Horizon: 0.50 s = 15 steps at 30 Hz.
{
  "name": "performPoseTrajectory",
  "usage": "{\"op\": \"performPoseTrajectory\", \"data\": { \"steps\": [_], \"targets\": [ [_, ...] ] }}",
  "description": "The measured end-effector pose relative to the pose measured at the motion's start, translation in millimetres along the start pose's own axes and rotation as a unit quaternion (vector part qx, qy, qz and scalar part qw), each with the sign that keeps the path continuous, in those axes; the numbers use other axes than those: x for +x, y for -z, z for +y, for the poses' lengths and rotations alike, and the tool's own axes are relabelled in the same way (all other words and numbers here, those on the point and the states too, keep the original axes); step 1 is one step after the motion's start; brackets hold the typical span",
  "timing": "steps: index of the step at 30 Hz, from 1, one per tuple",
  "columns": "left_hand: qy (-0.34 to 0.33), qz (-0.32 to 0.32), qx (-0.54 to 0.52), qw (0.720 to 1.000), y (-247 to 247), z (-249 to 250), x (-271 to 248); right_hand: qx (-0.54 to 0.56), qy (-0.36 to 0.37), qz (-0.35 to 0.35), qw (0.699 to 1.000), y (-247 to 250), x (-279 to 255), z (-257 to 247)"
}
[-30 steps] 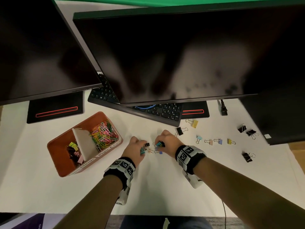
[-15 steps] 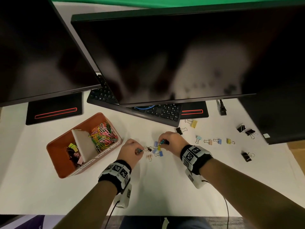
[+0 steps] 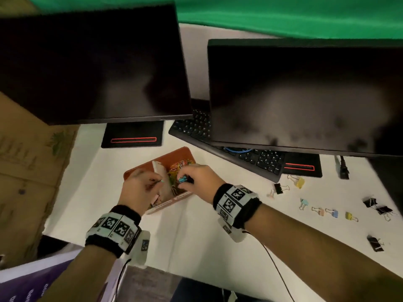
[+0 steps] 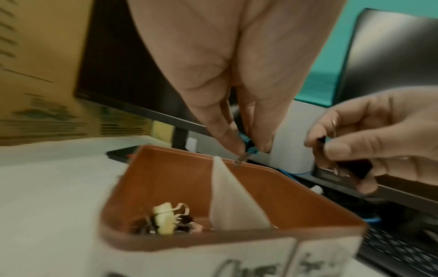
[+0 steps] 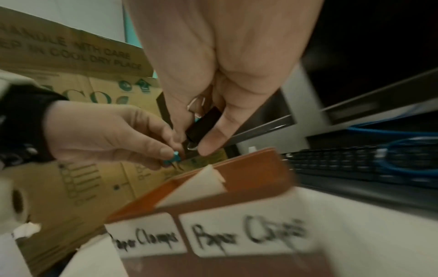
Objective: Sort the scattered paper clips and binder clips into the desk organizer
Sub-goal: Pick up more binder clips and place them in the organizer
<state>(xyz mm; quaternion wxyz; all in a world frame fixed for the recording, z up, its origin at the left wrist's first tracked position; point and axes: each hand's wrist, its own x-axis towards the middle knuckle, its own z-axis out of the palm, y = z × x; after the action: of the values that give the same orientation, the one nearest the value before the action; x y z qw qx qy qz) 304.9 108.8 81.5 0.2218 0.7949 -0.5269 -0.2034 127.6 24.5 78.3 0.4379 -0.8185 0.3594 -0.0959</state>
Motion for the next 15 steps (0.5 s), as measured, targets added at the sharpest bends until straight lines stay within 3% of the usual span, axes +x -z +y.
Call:
{"op": "performPoseTrajectory", "data": {
  "steps": [3, 6, 10, 13, 15],
  "targets": [
    [0.082, 0.012, -0.043, 0.996, 17.0, -24.7, 2.1, 0.014, 0.000, -0.014, 1.000, -32.0, 32.6, -39.6],
    [0.115, 0.009, -0.075, 0.991, 28.1, -33.3, 2.7, 0.026, -0.033, -0.042, 0.998, -53.2, 52.4, -56.3],
    [0.050, 0.024, -0.110, 0.992, 31.8, -26.0, 1.2, 0.035, 0.000, -0.024, 0.999, -45.4, 41.1, -45.1],
    [-0.029, -0.014, -0.113, 0.993, 18.2, -3.0, -0.9, 0.015, 0.011, 0.020, 1.000, -19.0, 9.9, -10.5],
    [-0.076, -0.062, -0.094, 0.991, 0.2, 18.6, -3.4, -0.028, -0.030, 0.039, 0.998, -2.4, -17.4, 26.1]
  ]
}}
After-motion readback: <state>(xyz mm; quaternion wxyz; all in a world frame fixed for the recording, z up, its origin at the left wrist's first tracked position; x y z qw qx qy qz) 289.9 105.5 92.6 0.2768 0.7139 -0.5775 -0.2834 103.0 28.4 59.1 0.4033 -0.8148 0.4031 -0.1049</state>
